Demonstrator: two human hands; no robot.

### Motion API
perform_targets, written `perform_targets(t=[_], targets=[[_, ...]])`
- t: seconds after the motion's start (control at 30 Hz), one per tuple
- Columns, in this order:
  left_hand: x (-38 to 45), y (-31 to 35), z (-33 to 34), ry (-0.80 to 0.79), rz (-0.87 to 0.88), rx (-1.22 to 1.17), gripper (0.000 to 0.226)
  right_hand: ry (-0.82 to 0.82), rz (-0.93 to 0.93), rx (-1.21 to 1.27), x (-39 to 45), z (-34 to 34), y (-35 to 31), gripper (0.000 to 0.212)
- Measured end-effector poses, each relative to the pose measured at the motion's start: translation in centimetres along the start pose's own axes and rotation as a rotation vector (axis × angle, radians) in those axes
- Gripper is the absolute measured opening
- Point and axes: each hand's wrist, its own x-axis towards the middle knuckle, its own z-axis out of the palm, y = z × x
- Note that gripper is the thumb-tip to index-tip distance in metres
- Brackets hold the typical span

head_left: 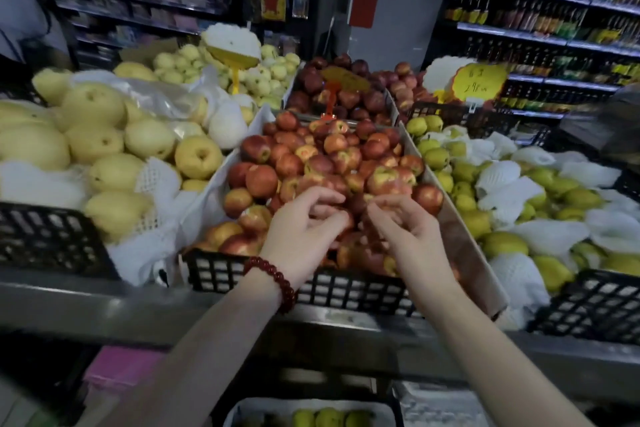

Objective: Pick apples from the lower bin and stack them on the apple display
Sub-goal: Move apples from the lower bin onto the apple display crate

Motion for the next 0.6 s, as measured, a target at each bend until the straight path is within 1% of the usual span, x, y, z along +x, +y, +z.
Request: perform_targets(t=[0.1, 0.23, 0.37, 0.47, 0.6], targets=[[-3.2, -3.7, 1.0, -0.029, 0.042, -0.107, 0.015, -0.05, -0.043, 0.093, -3.7, 0.7, 2.7, 0.008], [-6.1, -9.6, 2.0, -0.073, 0.043, -0.192, 0.015, -0.144, -0.078, 0.143, -7.7, 1.3, 7.1, 0.012], [-9.0, -16.6, 2.5, -0.002, 0.091, -0.114, 0.016, -0.169, -0.113, 0.136, -11.2, 2.0, 12.8, 0.015], [-11.3, -21.2, 2.8, 0.082, 0.123, -0.145, 0.015, -0.176, -0.127, 0.16, -13.6, 2.3, 17.3, 0.015], [-14.0, -27.2, 3.9, 0.136, 0.06, -0.14, 0.014, -0.196, -0.084, 0.145, -16.9, 2.5, 23.3, 0.015]])
